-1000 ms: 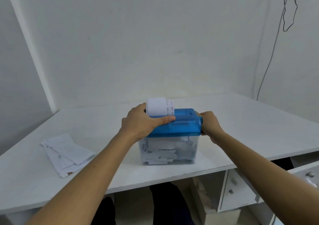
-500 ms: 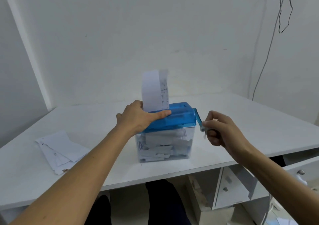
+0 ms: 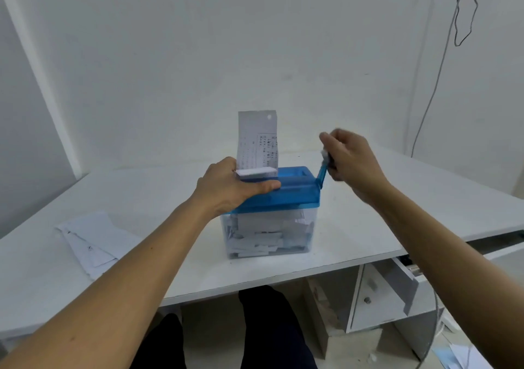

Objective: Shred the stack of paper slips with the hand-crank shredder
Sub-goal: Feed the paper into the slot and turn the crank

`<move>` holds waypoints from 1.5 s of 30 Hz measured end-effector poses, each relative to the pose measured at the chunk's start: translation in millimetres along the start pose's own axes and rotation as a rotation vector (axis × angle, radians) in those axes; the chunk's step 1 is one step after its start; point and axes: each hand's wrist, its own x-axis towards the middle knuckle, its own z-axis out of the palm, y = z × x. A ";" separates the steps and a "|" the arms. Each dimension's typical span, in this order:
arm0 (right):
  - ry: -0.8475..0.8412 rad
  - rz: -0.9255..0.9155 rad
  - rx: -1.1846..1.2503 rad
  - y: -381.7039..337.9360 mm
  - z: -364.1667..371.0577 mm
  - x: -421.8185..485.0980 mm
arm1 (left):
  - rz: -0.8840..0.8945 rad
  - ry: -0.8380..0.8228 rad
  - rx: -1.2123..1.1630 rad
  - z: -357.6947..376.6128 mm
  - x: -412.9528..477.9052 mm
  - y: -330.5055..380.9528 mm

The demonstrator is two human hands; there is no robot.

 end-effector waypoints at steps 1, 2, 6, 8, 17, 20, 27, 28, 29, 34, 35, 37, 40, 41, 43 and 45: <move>0.010 0.026 -0.061 0.7 1.4 10.8 | 0.029 -0.019 0.004 -0.2 -0.9 0.9; 0.010 0.049 -0.109 2.0 3.5 21.7 | 0.052 -0.028 0.002 -1.1 -0.9 2.1; -0.007 0.130 -0.267 25.3 16.3 53.8 | 0.066 -0.012 -0.010 1.9 3.8 -4.5; 0.000 0.152 -0.299 42.0 24.8 61.3 | 0.021 0.018 -0.015 5.2 6.1 -8.0; -0.162 0.360 -0.559 88.3 31.1 18.6 | -0.031 0.101 0.137 9.8 8.6 -7.7; -0.224 0.393 -0.492 82.7 23.7 -4.6 | -0.062 0.103 0.246 9.9 9.1 -3.2; -0.304 0.312 -0.222 34.4 -13.5 -47.2 | -0.093 0.097 0.290 5.8 8.1 0.0; -0.354 0.286 -0.157 23.7 -22.0 -45.5 | -0.092 0.097 0.291 4.7 9.9 -0.4; -0.425 0.256 -0.119 15.5 -30.1 -42.3 | -0.096 0.090 0.284 4.1 10.7 -1.6; -0.529 0.102 0.024 11.0 -40.3 -22.5 | -0.064 0.051 0.205 4.4 11.4 -4.2; -0.465 0.101 0.110 11.9 -35.5 -14.1 | -0.061 0.038 0.179 5.1 11.5 -4.0; -0.313 0.131 0.182 12.5 -21.9 6.7 | -0.049 0.019 0.115 6.0 9.4 -3.5; -0.175 0.248 -0.105 37.8 -0.5 37.4 | -0.044 0.020 0.074 6.4 7.1 -3.5; -0.191 0.289 -0.224 52.3 4.6 41.7 | -0.045 0.026 0.076 7.1 6.5 -3.7; -0.238 0.359 -0.334 81.7 13.4 40.5 | -0.039 0.052 0.095 9.1 7.1 -3.8; -0.170 0.368 -0.361 96.0 19.6 27.1 | -0.042 0.072 0.119 9.9 7.9 -2.9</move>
